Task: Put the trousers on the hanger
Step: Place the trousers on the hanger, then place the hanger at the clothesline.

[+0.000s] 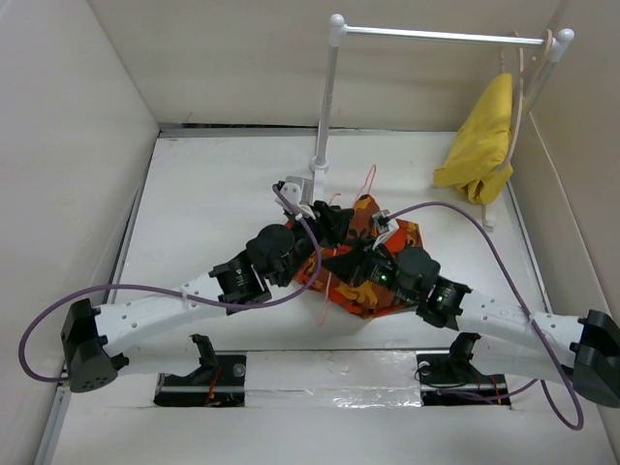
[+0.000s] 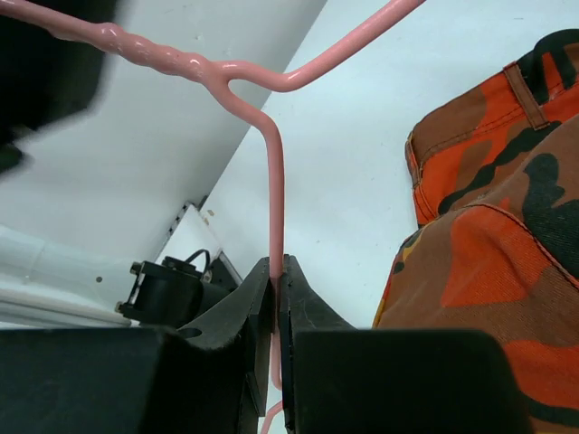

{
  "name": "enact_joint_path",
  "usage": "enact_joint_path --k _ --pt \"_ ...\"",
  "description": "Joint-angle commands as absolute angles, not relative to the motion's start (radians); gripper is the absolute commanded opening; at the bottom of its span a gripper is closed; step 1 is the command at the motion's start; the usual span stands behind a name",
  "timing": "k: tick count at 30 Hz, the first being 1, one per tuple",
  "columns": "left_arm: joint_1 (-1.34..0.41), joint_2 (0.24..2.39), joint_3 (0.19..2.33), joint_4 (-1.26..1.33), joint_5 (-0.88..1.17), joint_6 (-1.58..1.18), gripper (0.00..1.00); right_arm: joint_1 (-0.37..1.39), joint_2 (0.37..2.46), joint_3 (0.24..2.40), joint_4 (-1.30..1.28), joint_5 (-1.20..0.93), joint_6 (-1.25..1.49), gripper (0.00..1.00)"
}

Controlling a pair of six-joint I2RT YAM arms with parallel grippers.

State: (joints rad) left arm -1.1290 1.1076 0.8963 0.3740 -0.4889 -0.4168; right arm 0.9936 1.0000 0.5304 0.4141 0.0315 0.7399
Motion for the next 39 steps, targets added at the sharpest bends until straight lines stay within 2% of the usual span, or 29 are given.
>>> enact_joint_path --k 1,4,7,12,15,18,23,34,39 --pt "-1.124 1.078 1.015 0.477 -0.425 -0.367 0.35 0.996 0.942 0.632 0.511 0.012 0.733 0.00" --pt "-1.124 1.071 1.037 0.482 -0.416 -0.356 0.42 0.971 0.923 0.663 0.508 0.008 0.752 0.00" --pt "-1.114 1.054 1.034 0.512 -0.407 -0.341 0.56 0.921 0.930 0.684 0.514 -0.049 0.765 0.00" --pt "-1.101 1.039 1.063 0.492 -0.393 -0.310 0.66 0.839 0.956 0.689 0.600 -0.164 0.828 0.00" --pt "-1.101 0.976 1.016 0.526 -0.428 -0.296 0.68 0.773 0.968 0.750 0.565 -0.204 0.815 0.00" --pt "-1.101 0.886 0.919 0.601 -0.448 -0.290 0.69 0.704 0.982 0.824 0.499 -0.212 0.775 0.00" --pt "-1.101 0.822 0.775 0.678 -0.486 -0.282 0.65 0.521 1.076 0.983 0.428 -0.340 0.717 0.00" --pt "-1.083 0.902 0.563 0.739 -0.604 -0.258 0.63 0.318 1.363 1.305 0.363 -0.491 0.687 0.00" --pt "-1.062 0.928 0.470 0.850 -0.629 -0.207 0.61 0.285 1.529 1.482 0.310 -0.532 0.658 0.00"
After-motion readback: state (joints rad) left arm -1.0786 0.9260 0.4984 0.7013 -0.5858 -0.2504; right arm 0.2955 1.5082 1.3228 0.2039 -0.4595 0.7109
